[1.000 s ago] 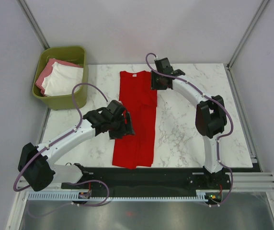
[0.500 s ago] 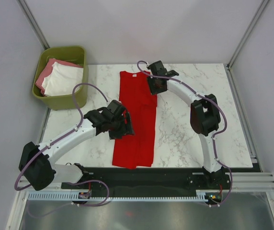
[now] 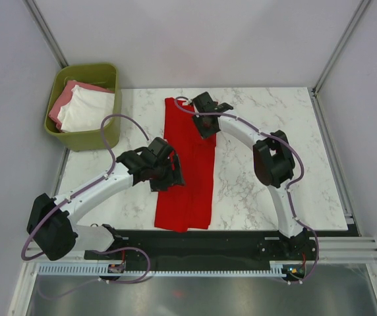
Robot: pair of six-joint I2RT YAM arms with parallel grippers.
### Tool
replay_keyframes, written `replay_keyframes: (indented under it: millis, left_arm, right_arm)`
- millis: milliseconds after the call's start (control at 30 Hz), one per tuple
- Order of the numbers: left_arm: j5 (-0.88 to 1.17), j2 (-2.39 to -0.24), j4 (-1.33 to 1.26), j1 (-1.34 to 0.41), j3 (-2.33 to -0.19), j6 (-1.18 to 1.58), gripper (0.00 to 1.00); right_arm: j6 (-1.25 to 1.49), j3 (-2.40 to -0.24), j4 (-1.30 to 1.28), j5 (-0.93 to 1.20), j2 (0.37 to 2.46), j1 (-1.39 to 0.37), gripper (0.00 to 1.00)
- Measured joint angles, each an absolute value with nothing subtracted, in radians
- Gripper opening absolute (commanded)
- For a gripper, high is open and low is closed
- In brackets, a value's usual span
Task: Fold and stack the t-shirts
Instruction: Fold the tshirt
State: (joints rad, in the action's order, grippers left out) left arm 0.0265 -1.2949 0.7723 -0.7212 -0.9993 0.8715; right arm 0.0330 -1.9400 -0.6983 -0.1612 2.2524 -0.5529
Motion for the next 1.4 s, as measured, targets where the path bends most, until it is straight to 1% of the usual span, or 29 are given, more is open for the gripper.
replay_keyframes:
  millis: [167,400,600,633,800,833,900,933,1400]
  left_arm:
    - [0.027,-1.3,0.772,-0.721,-0.999,0.871,0.77]
    - [0.027,-1.3,0.772,-0.719,-0.999,0.871,0.77]
    - [0.027,-1.3,0.772,-0.715,-0.999,0.871,0.77]
    - [0.027,-1.3,0.772,-0.715,-0.999,0.871,0.77]
    - [0.027,-1.3,0.772,-0.713,-0.999,0.871,0.77]
    - [0.027,-1.3,0.772,-0.713,-0.999,0.871,0.77]
    - [0.027,-1.3,0.772,-0.713,-0.999,0.871,0.77]
    - [0.027,-1.3,0.772,-0.713,-0.999,0.871,0.77]
    - [0.027,-1.3,0.772,-0.713,-0.999,0.871,0.76]
  right_arm:
    - [0.004,-1.94,-0.707,-0.216,2.266,-0.576,0.47]
    - [-0.009,-1.94,-0.72,-0.314,2.28,-0.587,0.44]
    - [-0.015,-1.94,-0.721,-0.351,2.288,-0.586,0.37]
    - [-0.015,-1.94,-0.721,-0.355,2.288,-0.587,0.34]
    - [-0.014,-1.944,-0.724,-0.36,2.29,-0.587,0.23]
    - [-0.012,-1.948,-0.725,-0.36,2.292,-0.588,0.17]
    - [-0.012,-1.96,-0.729,-0.36,2.295,-0.589,0.08]
    - [-0.009,-1.967,-0.731,-0.36,2.299,-0.59,0.01]
    - [0.091,-2.025,-0.749,-0.282,2.342,-0.593,0.0]
